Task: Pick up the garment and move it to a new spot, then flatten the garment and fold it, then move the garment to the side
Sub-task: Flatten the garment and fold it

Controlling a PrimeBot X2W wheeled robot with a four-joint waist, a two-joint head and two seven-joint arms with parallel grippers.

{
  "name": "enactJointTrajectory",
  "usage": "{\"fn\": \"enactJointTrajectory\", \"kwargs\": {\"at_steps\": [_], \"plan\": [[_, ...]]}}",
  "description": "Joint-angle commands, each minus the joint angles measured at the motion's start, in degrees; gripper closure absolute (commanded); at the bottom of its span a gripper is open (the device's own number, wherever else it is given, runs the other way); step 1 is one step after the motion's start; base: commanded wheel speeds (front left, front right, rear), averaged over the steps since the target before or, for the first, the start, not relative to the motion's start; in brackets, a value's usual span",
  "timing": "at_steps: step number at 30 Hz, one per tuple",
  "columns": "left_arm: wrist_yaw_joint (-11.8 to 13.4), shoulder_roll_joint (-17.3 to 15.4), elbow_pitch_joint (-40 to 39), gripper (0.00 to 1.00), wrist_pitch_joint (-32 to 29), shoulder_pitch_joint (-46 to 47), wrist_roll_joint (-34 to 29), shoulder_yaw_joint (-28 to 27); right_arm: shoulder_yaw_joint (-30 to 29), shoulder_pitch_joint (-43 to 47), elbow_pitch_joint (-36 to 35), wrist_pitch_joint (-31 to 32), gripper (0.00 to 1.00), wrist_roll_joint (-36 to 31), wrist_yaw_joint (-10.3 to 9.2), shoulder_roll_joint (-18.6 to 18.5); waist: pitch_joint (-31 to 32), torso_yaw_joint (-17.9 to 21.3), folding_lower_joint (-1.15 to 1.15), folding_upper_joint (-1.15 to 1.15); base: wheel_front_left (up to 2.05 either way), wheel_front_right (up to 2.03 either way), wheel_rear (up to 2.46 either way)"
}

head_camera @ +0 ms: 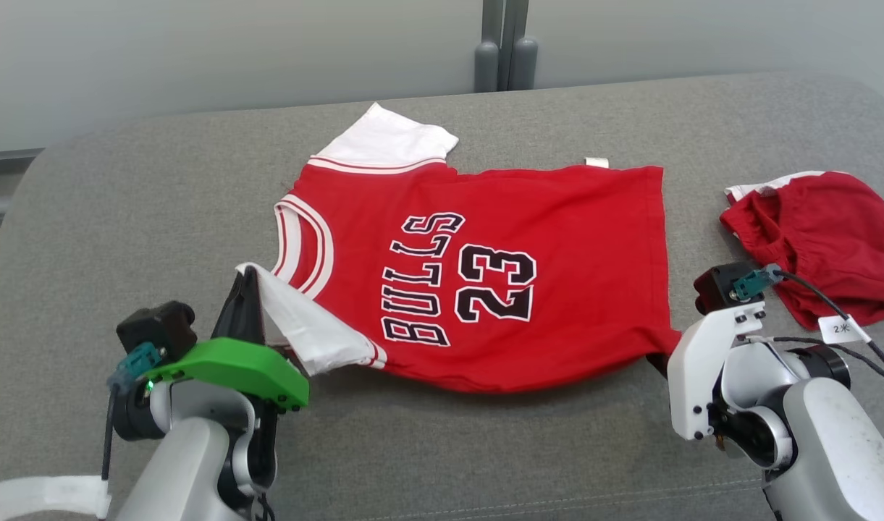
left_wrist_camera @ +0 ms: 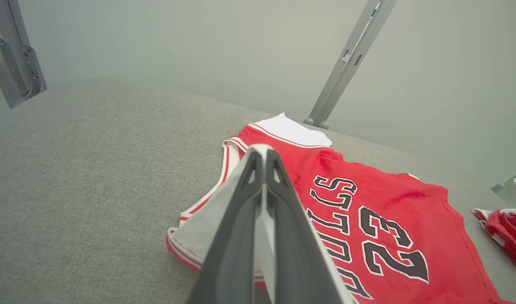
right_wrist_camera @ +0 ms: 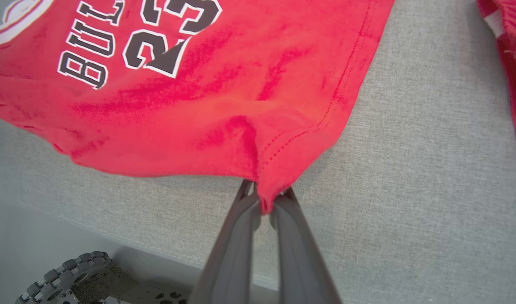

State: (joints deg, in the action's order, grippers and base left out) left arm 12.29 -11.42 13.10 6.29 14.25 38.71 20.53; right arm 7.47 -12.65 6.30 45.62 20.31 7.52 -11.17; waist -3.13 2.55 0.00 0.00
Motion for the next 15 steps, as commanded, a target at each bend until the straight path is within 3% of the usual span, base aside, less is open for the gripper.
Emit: {"fn": "enactJointTrajectory", "kwargs": {"at_steps": [1, 15], "plan": [[-0.16, 0.45, 1.75, 1.00, -0.20, 2.96, -0.29, -0.10, -0.43, -1.61, 0.91, 0.41, 1.00, -0.27, -0.07, 0.17, -1.57, 1.47, 0.00, 0.00, 0.00, 0.00, 0.00], [-1.60, 0.80, 17.91, 1.00, 1.56, 20.14, -2.04, -0.55, -2.78, -13.44, 12.23, -1.77, 1.00, -0.76, -0.04, 3.49, -7.40, 4.56, 0.00, 0.00, 0.00, 0.00, 0.00]]}}
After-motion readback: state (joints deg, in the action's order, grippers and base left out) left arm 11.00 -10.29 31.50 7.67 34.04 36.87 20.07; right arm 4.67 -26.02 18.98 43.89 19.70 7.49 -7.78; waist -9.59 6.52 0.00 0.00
